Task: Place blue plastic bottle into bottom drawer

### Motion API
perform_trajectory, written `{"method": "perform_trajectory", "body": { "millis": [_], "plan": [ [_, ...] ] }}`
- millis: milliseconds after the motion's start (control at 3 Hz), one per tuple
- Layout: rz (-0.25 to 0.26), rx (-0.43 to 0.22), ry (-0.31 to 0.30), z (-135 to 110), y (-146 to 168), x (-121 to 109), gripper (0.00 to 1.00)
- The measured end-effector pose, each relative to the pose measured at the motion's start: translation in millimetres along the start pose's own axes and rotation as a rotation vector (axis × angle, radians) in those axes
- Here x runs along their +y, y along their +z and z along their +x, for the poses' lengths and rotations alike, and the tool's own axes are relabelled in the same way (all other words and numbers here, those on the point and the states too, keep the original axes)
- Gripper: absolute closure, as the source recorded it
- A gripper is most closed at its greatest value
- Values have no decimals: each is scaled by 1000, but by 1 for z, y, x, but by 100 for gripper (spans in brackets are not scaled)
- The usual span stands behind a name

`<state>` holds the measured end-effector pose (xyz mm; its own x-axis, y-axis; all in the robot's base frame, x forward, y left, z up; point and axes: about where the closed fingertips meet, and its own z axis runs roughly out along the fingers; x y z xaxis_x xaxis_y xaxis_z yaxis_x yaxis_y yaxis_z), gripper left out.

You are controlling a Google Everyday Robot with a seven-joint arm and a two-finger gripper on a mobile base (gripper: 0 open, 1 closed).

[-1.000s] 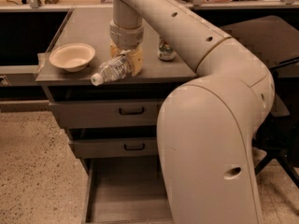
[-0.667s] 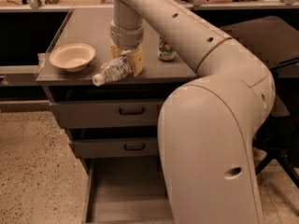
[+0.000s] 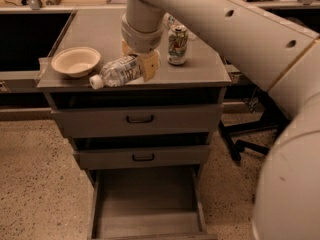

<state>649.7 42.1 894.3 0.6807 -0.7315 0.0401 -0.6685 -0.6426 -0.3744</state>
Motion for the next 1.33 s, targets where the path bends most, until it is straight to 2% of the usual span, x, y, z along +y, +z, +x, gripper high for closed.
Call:
{"method": "perform_trajectory", "body": {
  "millis": [333,667,1000,1333],
  "plan": [
    [-59,1,64,-7,20,23,100],
    [-54,0,57,-6,19,20,100],
    [-135,-54,178,-1,54,43,100],
    [-252,-134,441,-13,101,109,100]
  ]
}}
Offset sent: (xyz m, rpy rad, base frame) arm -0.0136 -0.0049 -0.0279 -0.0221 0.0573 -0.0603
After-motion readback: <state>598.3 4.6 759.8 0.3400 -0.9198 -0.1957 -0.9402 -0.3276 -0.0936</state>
